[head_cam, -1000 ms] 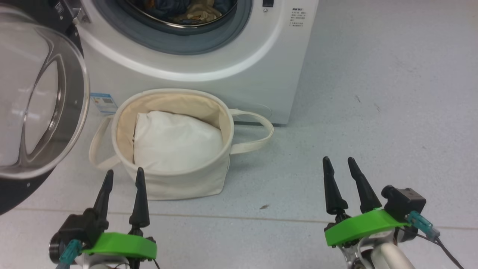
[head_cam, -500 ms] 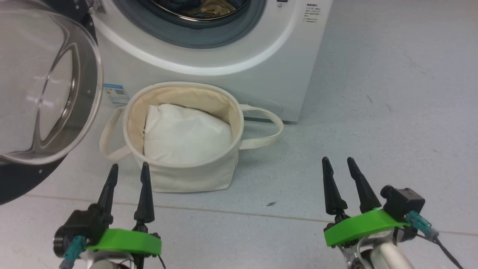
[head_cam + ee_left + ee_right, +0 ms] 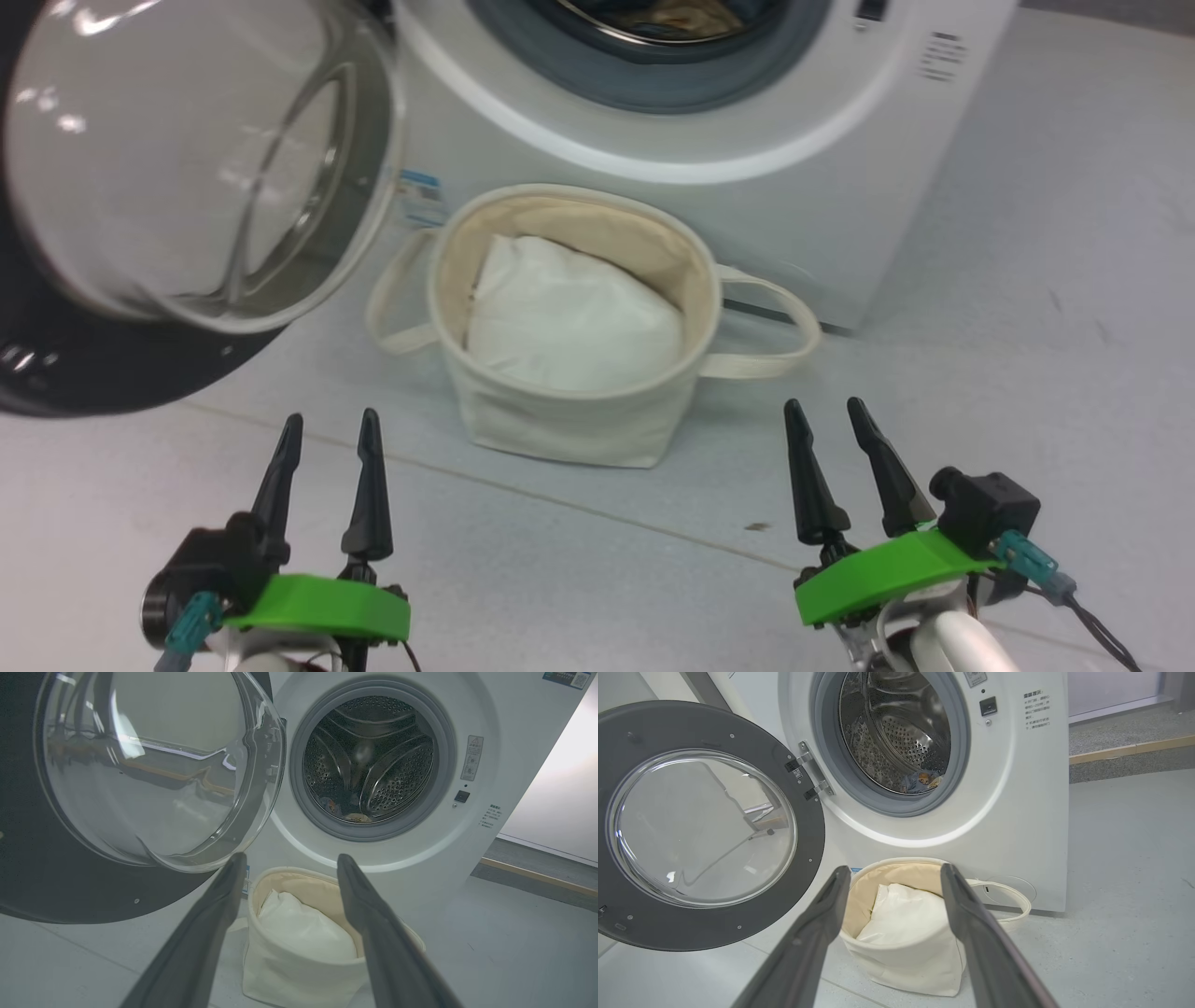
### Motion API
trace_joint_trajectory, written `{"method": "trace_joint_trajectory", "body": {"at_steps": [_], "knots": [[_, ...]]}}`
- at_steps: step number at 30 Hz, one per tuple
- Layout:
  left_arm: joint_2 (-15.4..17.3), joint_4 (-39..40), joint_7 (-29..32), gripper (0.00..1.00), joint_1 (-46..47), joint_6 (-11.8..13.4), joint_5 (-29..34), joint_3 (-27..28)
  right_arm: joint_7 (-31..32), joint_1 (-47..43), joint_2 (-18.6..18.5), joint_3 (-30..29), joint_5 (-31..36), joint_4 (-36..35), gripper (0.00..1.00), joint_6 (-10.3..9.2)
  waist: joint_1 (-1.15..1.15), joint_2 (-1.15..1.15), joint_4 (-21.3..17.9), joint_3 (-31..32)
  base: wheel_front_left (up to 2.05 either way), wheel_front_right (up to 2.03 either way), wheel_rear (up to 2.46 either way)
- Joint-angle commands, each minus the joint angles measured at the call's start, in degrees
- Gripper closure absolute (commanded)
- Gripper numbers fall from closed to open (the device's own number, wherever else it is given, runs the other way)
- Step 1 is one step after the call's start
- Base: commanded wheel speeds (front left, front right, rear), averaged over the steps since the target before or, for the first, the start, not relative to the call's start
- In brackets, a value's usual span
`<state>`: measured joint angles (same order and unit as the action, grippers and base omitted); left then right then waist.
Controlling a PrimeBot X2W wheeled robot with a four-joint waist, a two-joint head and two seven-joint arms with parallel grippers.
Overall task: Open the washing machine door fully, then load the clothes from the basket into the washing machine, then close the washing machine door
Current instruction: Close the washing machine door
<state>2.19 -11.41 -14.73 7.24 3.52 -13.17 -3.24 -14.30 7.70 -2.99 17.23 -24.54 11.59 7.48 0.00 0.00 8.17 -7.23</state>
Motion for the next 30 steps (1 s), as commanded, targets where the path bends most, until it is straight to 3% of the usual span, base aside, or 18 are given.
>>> {"method": "trace_joint_trajectory", "body": {"at_steps": [1, 9, 16, 30], "knots": [[0.69, 1.94, -0.27, 0.00, 0.61, 0.27, -0.49, 1.65, -0.70, 1.24, 0.12, 1.38, 0.72, -1.58, 0.00, 0.01, 0.00, 0.00, 3.54, 0.44, 0.00, 0.00, 0.00], [0.69, 2.22, -0.27, 0.00, -0.62, 0.25, -0.98, 1.99, -0.70, 0.78, 0.12, 3.36, 2.31, -1.08, 0.00, 0.01, 0.00, 0.00, 10.92, 1.65, 0.00, 0.00, 0.00], [0.69, 2.41, -0.27, 0.00, -1.62, 0.39, -1.22, 1.74, -0.70, 0.12, 0.12, 3.50, 2.17, -1.41, 0.00, 0.01, 0.00, 0.00, 15.07, 2.82, 0.00, 0.00, 0.00], [0.69, 2.85, -0.27, 0.00, -2.94, 0.37, -0.79, 2.39, -0.70, -1.02, 0.12, 4.20, 1.47, -1.38, 0.00, 0.01, 0.00, 0.00, 17.79, 4.12, 0.00, 0.00, 0.00]]}}
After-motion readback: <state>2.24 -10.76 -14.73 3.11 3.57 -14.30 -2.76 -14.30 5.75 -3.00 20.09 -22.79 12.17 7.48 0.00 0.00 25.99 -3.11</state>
